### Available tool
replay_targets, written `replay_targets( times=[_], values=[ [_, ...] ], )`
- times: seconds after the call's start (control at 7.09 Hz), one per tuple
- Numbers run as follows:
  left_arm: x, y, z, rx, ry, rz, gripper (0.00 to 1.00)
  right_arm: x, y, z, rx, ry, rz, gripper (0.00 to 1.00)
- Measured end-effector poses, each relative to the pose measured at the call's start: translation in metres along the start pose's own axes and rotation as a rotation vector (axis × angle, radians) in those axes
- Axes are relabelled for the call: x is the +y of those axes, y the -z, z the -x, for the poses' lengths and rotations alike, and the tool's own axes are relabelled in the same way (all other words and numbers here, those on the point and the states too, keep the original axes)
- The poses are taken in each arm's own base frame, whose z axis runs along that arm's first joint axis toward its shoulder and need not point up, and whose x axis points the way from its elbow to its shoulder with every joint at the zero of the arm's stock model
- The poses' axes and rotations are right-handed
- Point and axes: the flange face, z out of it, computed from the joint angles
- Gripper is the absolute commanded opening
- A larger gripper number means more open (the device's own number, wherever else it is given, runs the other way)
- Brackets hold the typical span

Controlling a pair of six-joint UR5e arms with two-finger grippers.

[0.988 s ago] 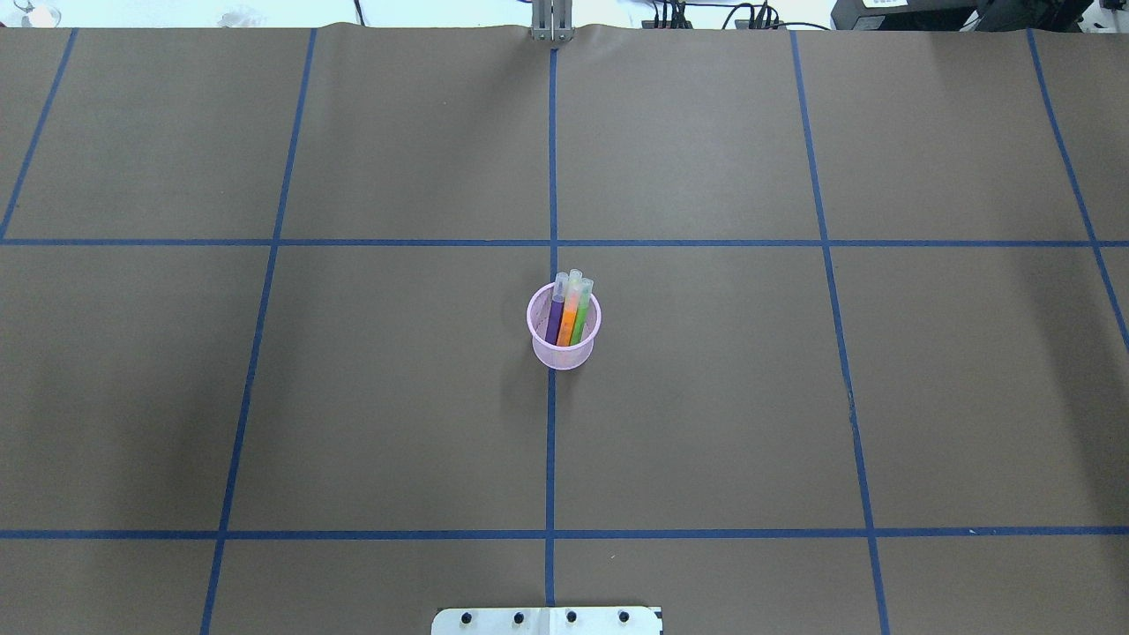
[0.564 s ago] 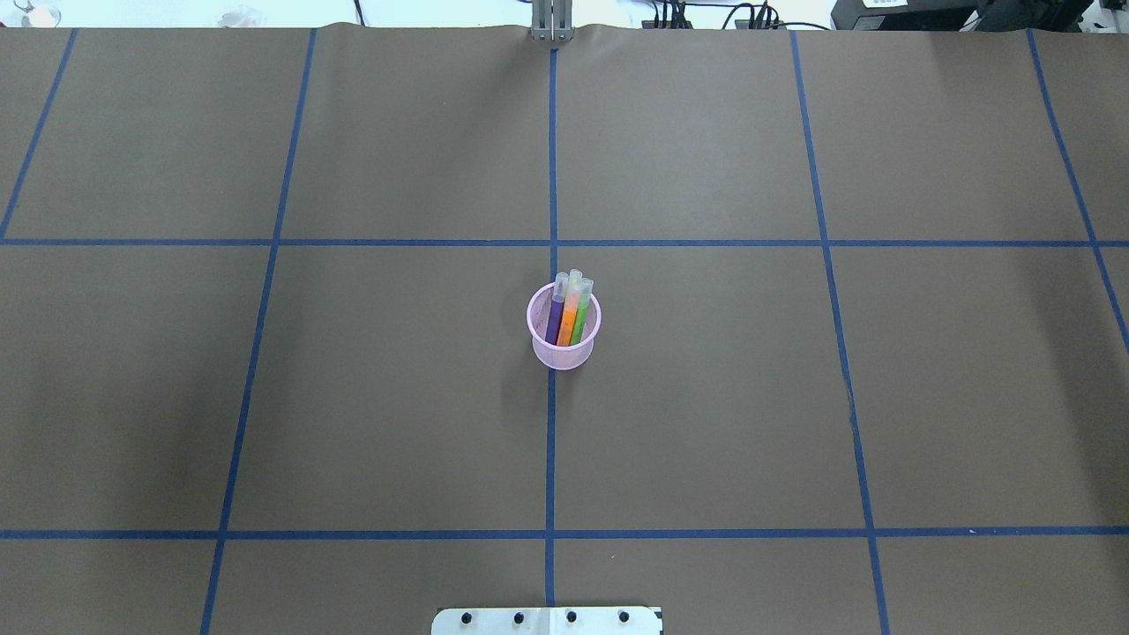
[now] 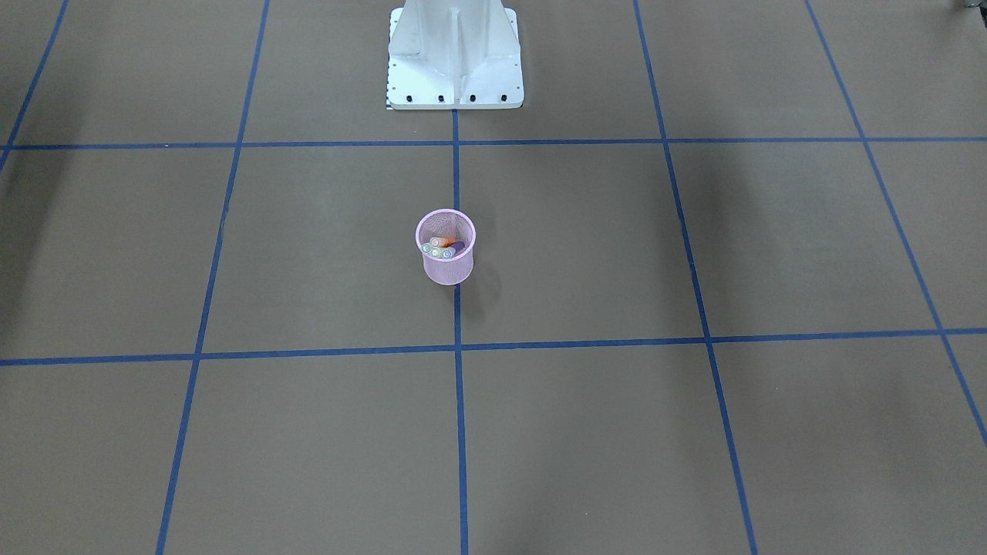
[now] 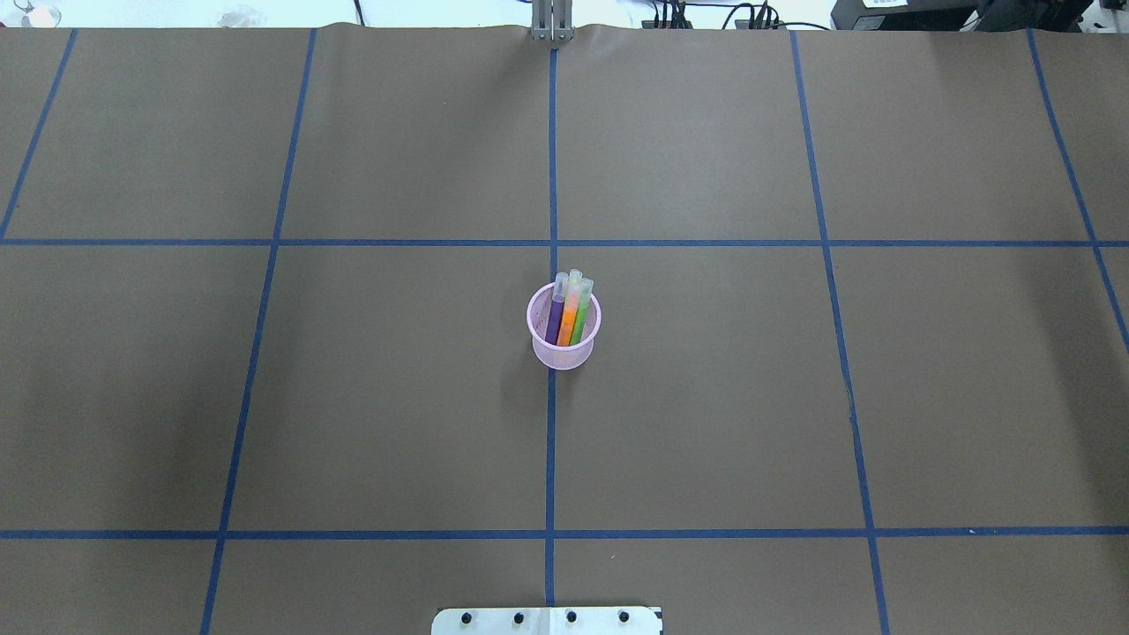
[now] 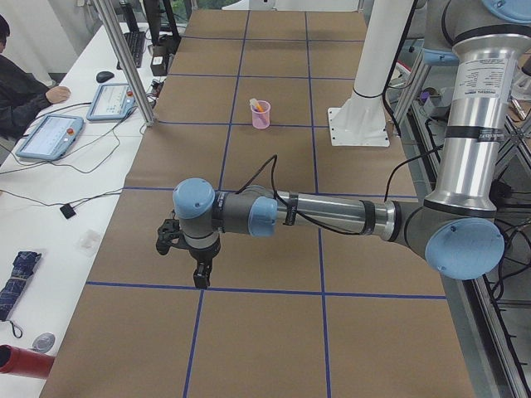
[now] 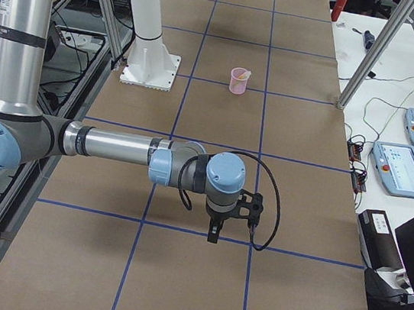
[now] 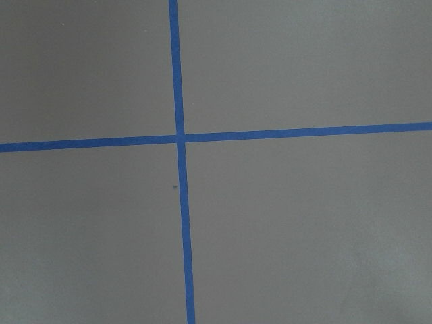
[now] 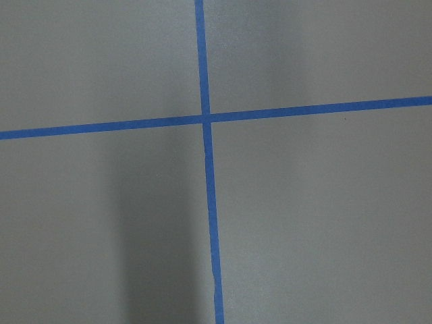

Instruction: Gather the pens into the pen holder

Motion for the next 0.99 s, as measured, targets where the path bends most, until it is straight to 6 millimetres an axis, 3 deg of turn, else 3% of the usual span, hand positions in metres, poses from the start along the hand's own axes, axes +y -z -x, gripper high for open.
replay_targets(
  times=[0.99],
  values=[
    [0.0113,-0.0081,0.008,0.002,0.007,0.014,1.0,-0.0028,0.0018,0.002,0.001,0.005,-0.004,0.99]
  ],
)
